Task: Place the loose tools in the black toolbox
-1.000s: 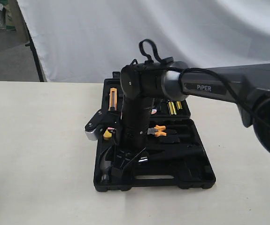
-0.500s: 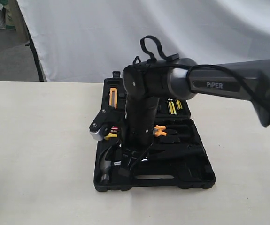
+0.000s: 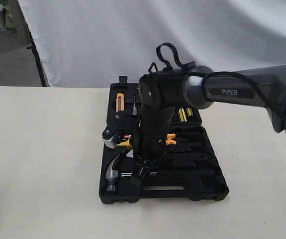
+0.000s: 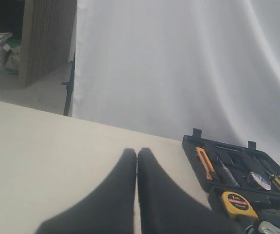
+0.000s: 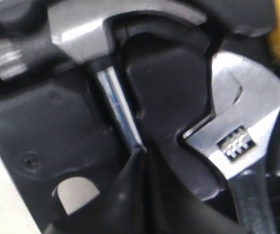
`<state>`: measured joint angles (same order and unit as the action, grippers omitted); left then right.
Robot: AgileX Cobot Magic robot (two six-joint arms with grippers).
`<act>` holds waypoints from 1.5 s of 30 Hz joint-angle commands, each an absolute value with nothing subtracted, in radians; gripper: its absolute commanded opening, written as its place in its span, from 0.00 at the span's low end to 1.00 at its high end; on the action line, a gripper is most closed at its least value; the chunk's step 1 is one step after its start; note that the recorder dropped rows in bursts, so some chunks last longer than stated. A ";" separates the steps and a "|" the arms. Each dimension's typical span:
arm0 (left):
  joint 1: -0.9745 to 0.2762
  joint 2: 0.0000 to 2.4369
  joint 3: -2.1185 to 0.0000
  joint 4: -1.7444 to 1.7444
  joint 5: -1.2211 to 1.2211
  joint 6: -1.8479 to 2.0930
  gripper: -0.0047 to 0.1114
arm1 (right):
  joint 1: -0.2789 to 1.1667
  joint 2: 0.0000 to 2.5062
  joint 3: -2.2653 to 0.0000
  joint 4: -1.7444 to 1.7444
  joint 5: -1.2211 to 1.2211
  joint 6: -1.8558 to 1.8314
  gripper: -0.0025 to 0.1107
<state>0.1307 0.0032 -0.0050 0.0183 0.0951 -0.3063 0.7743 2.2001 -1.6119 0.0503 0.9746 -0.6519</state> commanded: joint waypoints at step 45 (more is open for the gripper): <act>0.156 0.000 -0.008 0.023 0.088 -0.311 0.05 | 0.506 1.379 -0.800 -0.027 -0.295 -0.109 0.02</act>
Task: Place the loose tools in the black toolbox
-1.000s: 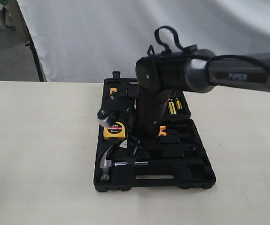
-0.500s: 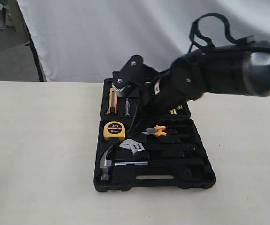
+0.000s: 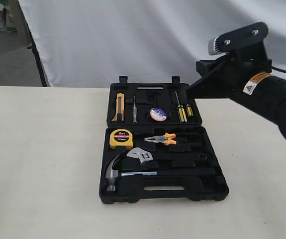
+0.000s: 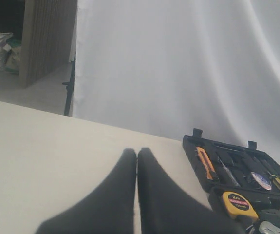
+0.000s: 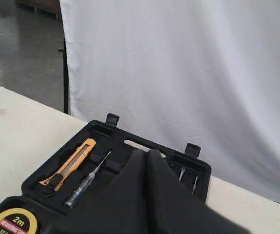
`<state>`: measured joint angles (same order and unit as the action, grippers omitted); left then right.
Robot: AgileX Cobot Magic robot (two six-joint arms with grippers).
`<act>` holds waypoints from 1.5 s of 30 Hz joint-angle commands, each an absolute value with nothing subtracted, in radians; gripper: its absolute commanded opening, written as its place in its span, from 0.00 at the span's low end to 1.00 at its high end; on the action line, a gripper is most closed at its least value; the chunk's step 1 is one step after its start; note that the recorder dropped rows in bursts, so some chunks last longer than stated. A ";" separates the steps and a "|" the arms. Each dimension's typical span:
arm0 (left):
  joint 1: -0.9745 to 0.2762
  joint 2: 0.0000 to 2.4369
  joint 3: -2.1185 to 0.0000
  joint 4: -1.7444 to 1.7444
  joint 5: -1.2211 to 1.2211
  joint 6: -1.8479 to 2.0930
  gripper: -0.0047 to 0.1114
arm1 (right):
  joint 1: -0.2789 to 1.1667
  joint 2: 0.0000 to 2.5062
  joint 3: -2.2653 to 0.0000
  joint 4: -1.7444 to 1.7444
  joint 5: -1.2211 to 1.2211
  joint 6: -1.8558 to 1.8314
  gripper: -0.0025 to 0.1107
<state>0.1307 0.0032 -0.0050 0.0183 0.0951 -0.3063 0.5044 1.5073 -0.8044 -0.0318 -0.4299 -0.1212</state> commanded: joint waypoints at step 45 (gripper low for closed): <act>0.156 0.000 -0.008 0.023 0.088 -0.311 0.05 | 0.554 0.336 0.000 -0.027 -0.077 0.305 0.02</act>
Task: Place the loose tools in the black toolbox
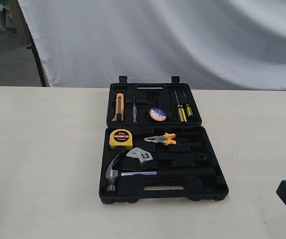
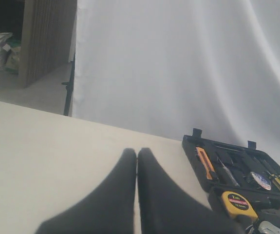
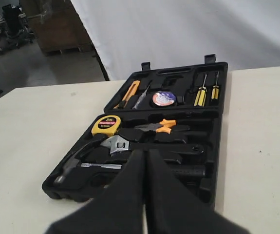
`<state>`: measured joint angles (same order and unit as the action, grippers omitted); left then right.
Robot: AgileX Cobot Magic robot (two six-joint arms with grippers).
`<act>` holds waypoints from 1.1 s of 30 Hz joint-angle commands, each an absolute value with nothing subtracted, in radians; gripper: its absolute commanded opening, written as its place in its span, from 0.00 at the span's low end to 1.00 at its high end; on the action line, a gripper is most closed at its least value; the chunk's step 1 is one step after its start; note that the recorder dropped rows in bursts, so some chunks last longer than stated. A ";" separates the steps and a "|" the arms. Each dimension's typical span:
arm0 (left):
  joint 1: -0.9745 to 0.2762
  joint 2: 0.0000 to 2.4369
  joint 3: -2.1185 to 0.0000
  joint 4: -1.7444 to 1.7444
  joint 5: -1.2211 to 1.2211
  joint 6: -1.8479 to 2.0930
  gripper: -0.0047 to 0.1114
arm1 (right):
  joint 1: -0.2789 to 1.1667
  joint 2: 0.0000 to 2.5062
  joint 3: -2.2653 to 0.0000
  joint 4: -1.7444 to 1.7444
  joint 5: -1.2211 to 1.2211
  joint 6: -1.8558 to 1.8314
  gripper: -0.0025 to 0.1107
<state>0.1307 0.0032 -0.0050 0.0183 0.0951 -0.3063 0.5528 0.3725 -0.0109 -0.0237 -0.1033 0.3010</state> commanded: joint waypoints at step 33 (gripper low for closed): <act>0.156 0.000 -0.008 0.023 0.088 -0.311 0.05 | 0.132 0.000 0.000 -0.054 0.139 0.147 0.02</act>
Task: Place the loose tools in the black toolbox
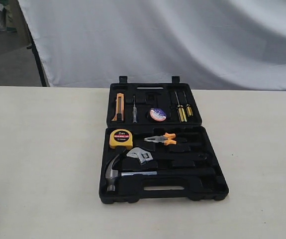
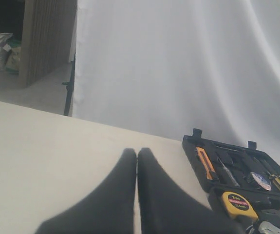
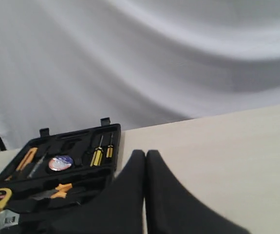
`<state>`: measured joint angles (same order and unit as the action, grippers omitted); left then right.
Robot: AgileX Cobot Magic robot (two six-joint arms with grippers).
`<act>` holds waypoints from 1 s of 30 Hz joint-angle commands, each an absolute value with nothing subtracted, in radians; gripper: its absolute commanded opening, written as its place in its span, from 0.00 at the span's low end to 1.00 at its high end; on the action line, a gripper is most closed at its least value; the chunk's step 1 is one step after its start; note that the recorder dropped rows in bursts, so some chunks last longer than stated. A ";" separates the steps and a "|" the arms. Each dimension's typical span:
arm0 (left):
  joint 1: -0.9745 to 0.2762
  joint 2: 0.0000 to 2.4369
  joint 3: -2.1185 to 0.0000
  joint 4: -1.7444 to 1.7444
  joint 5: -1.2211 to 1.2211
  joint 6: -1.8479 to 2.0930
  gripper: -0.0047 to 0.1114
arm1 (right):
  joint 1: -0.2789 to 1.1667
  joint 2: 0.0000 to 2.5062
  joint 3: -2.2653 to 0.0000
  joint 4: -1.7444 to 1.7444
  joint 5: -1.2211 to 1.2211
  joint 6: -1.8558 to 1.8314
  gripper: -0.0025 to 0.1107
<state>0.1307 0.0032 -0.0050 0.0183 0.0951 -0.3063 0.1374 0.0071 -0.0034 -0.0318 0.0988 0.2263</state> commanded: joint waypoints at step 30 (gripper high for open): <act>0.156 0.000 -0.008 0.023 0.088 -0.311 0.05 | 0.132 0.000 0.000 -0.024 0.146 0.134 0.02</act>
